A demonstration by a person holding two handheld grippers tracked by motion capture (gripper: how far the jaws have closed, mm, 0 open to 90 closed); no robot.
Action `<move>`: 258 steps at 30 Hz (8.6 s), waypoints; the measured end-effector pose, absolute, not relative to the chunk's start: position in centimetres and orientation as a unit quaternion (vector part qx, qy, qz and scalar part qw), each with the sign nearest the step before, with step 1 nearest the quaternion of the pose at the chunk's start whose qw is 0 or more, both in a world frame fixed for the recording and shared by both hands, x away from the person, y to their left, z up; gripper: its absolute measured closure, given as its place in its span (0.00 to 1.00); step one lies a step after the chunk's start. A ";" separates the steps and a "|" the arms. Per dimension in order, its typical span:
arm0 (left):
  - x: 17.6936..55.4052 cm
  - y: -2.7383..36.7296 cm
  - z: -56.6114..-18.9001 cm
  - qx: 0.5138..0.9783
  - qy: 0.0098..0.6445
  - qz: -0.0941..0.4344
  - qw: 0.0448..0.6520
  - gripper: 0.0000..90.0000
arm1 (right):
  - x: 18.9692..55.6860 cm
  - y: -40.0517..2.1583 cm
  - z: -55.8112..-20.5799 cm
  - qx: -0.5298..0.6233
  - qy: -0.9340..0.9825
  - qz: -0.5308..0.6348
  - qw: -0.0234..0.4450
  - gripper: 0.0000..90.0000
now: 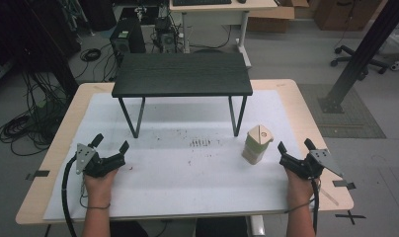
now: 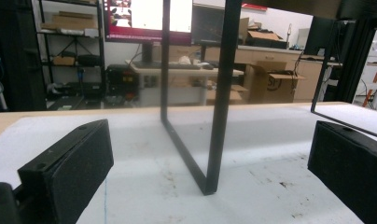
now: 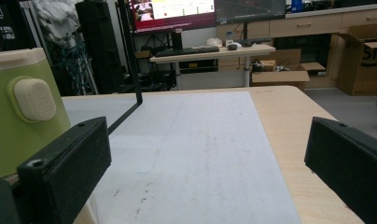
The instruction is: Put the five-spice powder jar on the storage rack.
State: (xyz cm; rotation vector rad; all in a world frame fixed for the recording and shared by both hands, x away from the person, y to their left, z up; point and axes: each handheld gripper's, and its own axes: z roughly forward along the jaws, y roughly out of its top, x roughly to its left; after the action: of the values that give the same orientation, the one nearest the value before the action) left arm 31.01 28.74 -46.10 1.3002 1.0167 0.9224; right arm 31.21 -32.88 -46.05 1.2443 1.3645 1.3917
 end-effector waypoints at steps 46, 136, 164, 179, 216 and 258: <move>31.0 28.6 -46.0 0.561 0.426 0.400 0.586 0.00 | 29.6 -35.0 -44.7 0.481 0.525 0.605 0.356 0.00; 30.8 28.6 -45.9 0.561 0.420 0.398 0.592 0.00 | 30.5 -31.0 -42.0 0.359 0.730 0.540 0.216 0.00; 30.8 28.6 -45.9 0.560 0.418 0.396 0.595 0.00 | 32.0 -28.9 -42.6 0.355 0.738 0.534 0.209 0.00; 30.8 28.6 -45.9 0.560 0.417 0.395 0.596 0.00 | 32.5 -28.4 -43.0 0.357 0.738 0.534 0.206 0.00; 30.8 28.7 -45.9 0.559 0.415 0.393 0.602 0.00 | 34.2 -26.5 -43.6 0.367 0.736 0.526 0.217 0.01; 30.8 28.7 -45.9 0.558 0.415 0.394 0.601 0.00 | 34.2 -26.1 -43.8 0.357 0.734 0.529 0.234 0.23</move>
State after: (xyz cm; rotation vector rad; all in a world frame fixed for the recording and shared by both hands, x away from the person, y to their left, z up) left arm 30.85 28.68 -45.86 1.2931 0.9613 0.9122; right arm 34.24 -26.07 -43.82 0.9792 2.0142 1.4526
